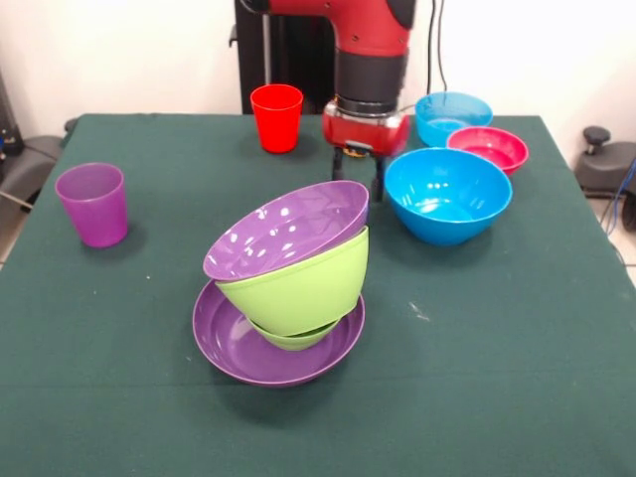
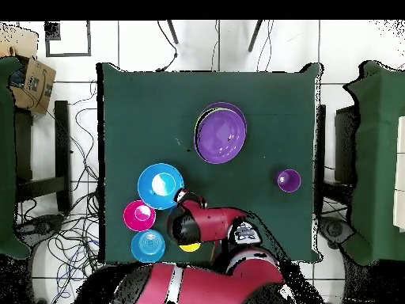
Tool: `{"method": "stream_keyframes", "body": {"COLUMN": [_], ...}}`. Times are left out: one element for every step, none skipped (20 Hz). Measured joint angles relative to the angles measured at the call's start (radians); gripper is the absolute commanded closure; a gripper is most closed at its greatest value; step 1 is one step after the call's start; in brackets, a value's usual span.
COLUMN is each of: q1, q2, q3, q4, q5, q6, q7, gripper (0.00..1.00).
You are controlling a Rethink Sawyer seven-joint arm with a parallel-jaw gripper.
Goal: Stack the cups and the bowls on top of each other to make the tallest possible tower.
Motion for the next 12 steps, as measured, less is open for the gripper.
{"method": "stream_keyframes", "body": {"q1": [0.014, 0.024, 0.041, 0.045, 0.051, 0.057, 0.061, 0.063, 0.066, 0.066, 0.066, 0.065], "q2": [0.01, 0.017, 0.027, 0.03, 0.033, 0.035, 0.035, 0.034, 0.031, 0.027, 0.024, 0.014], "q3": [-0.003, -0.005, -0.006, -0.006, -0.006, -0.006, -0.006, -0.006, -0.006, -0.006, -0.006, -0.006], "q4": [-0.006, -0.01, -0.017, -0.019, -0.021, -0.023, -0.023, -0.024, -0.024, -0.024, -0.024, -0.024], "q5": [0.001, 0.003, 0.006, 0.007, 0.009, 0.011, 0.013, 0.016, 0.019, 0.021, 0.022, 0.023], "q6": [0.0, 0.0, 0.0, 0.0, 0.0, 0.0, 0.0, 0.0, 0.001, 0.004, 0.006, 0.013], "q7": [0.0, 0.0, 0.0, 0.0, 0.0, 0.0, 0.0, 0.0, 0.0, 0.0, 0.0, 0.0], "gripper": [0.0, 0.0, 0.0, 0.0, 0.0, 0.0, 0.0, 0.0, 0.0, 0.0, 0.0, 0.0]}}
